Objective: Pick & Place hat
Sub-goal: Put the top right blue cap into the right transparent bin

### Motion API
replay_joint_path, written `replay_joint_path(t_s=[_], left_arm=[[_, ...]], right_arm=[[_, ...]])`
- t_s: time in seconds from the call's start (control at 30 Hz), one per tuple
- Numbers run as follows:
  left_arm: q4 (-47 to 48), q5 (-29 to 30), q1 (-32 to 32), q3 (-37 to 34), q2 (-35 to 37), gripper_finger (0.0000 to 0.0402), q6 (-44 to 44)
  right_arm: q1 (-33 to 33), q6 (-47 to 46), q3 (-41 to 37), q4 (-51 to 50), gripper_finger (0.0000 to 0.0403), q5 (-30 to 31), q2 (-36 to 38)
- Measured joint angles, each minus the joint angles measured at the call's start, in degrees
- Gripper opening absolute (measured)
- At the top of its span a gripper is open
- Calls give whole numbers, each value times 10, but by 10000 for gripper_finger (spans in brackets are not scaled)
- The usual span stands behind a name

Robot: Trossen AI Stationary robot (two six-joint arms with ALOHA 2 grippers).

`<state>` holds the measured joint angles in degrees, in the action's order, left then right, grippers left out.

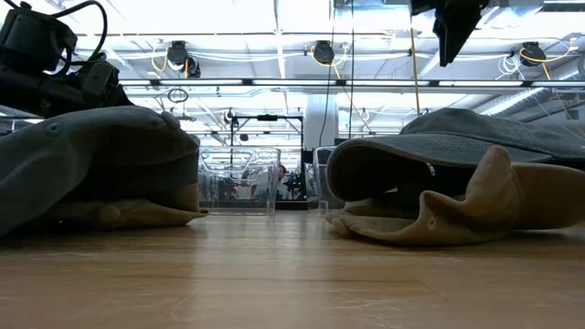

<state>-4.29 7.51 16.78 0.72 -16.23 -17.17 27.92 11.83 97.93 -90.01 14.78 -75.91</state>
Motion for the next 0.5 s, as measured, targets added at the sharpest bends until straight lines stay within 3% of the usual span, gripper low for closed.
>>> replay_joint_path(t_s=[0.2, 0.5], left_arm=[[0, 0, 0, 0, 0, 214, 0], [0, 0, 0, 0, 0, 214, 0]], right_arm=[[20, 9, -18, 1, 282, 1, -19], [29, 9, -138, 48, 282, 0, 3]])
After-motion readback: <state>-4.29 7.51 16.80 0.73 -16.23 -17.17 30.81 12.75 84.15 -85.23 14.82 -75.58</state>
